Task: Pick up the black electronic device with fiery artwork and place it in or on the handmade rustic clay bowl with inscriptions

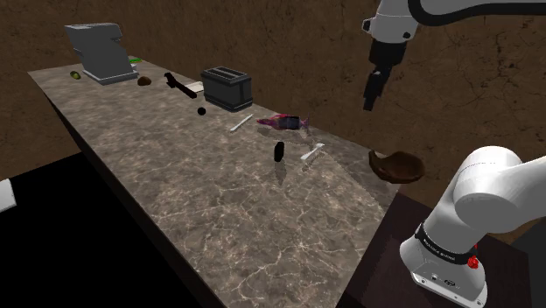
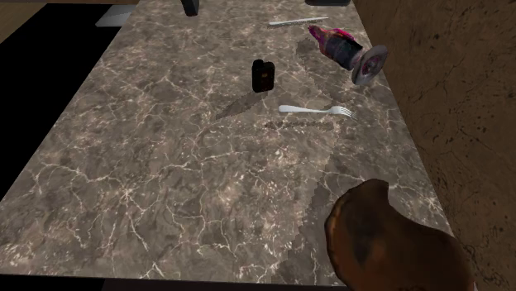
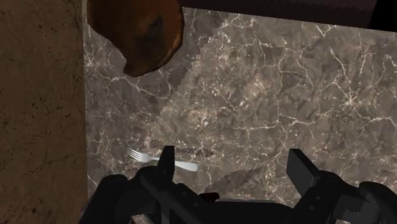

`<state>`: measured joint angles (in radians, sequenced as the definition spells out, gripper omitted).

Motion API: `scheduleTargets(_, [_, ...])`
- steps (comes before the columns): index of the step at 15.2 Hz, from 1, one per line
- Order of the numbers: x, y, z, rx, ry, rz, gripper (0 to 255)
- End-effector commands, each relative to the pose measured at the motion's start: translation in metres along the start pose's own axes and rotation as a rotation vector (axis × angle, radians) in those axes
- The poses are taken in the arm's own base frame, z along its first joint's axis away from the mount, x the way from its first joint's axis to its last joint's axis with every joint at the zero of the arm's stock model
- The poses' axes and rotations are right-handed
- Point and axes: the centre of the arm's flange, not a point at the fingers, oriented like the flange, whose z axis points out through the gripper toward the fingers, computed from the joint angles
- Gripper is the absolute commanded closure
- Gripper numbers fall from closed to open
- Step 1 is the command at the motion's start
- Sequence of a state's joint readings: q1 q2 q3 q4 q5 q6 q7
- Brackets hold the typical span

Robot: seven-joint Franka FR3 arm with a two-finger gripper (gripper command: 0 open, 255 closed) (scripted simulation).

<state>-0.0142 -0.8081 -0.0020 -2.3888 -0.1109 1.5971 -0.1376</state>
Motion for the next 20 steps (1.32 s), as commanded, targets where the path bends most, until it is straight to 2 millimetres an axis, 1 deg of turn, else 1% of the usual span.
scheduleTargets(1, [0.000,0.000,0.000,0.000,0.000,0.000,0])
scheduleTargets(10, [0.077,-0.002,0.083,0.008,0.052,0.048,0])
scheduleTargets(20, [0.168,0.000,0.170,0.016,0.110,0.102,0])
